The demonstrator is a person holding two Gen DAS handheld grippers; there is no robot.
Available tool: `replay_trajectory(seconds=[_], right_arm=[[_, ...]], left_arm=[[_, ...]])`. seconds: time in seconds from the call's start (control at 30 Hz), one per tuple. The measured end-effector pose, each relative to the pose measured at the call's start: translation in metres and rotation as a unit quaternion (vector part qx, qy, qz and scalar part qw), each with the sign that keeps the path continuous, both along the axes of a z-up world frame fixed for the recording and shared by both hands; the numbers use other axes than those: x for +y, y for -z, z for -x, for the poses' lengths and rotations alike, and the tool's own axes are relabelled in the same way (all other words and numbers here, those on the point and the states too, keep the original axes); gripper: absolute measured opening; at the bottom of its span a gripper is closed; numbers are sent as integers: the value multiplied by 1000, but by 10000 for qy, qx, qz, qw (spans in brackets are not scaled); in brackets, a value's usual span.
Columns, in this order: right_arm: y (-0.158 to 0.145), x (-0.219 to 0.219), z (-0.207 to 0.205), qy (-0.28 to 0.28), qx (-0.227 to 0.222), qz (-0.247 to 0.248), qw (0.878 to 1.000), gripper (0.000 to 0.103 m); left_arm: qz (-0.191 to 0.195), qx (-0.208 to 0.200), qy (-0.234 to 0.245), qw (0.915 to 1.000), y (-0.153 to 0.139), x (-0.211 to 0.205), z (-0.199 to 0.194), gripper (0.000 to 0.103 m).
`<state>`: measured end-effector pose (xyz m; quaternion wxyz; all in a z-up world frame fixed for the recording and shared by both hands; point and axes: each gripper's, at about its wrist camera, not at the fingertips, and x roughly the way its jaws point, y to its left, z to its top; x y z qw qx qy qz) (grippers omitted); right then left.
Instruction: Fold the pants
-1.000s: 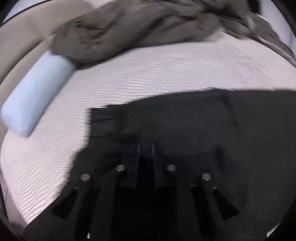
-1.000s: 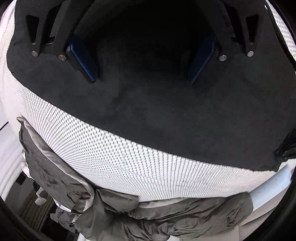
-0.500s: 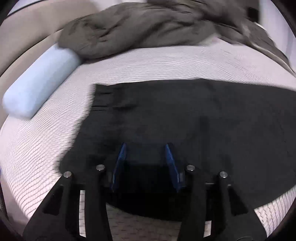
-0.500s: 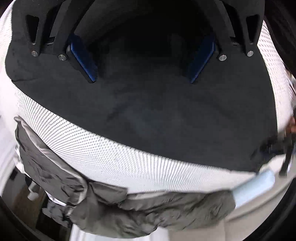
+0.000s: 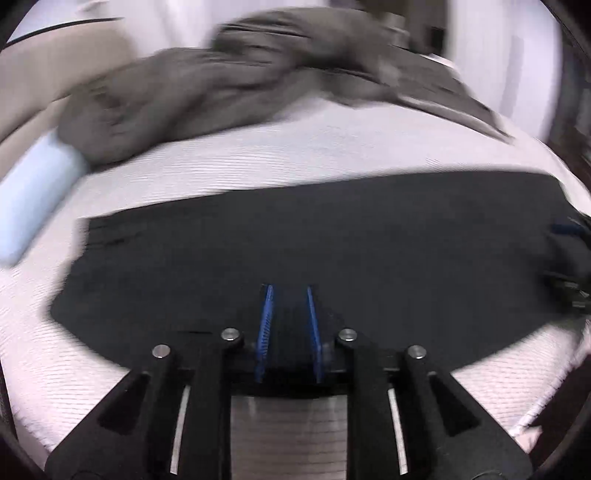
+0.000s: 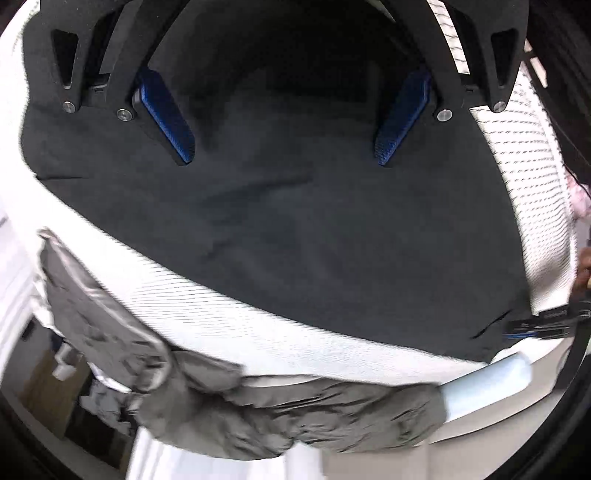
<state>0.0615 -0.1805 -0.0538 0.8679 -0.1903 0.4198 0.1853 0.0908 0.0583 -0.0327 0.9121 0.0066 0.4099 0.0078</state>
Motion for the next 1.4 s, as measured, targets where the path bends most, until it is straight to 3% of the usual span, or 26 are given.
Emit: replay_trajectory(seconds=[0.07, 0.17, 0.2, 0.27, 0.33, 0.43, 0.5, 0.6, 0.7, 0.83, 0.9, 0.97, 1.1, 1.23, 1.33, 1.4], right_arm=[[13, 2, 6, -4, 91, 233, 9997, 100], [13, -22, 7, 169, 166, 166, 9996, 100], [11, -39, 9, 331, 127, 191, 9992, 100], [10, -74, 6, 746, 128, 231, 9969, 100], [9, -119, 6, 1489, -18, 509, 9875, 100], [4, -179, 10, 2355, -83, 326, 9713, 100], [0, -197, 12, 2595, -95, 114, 9656, 100], [-10, -184, 14, 2487, -283, -37, 9682, 100], [-19, -142, 19, 1753, -406, -410, 9828, 100], [-4, -80, 20, 794, -173, -542, 9952, 100], [11, -61, 17, 600, -28, -202, 9980, 100], [20, -65, 18, 538, -7, -5, 9985, 100], [16, -127, 22, 1301, 61, 148, 9914, 100], [9, -208, 22, 2824, -243, 544, 9575, 100], [2, -228, 25, 3141, -382, 356, 9479, 100], [-3, -215, 25, 2996, -451, 334, 9524, 100]], left_arm=[[-168, 273, 466, 9984, 14, -45, -2, 22], [-905, 334, 525, 9939, 29, -81, 0, 24], [-914, 354, 515, 9939, 31, -80, 0, 26], [-713, 377, 334, 9962, 33, -66, -6, 46], [-832, 383, -15, 9958, 34, -43, -13, 54], [-614, 329, -220, 9973, 27, -36, -9, 52], [-440, 134, -59, 9989, 18, -35, -19, 52], [52, -324, 524, 9981, -3, -66, -11, 53], [527, -171, 1205, 9912, 1, -113, -21, 58], [107, 217, 1823, 9829, 27, -185, -29, 59], [-175, 205, 1849, 9824, 31, -197, -28, 65], [-231, 221, 1742, 9842, 33, -194, -28, 79], [-204, 283, 1515, 9878, 40, -175, -25, 90], [-159, 259, 1456, 9889, 39, -160, -29, 91], [-133, -173, 1430, 9895, 23, -163, -28, 91], [67, -401, 1618, 9860, 11, -170, -23, 91]])
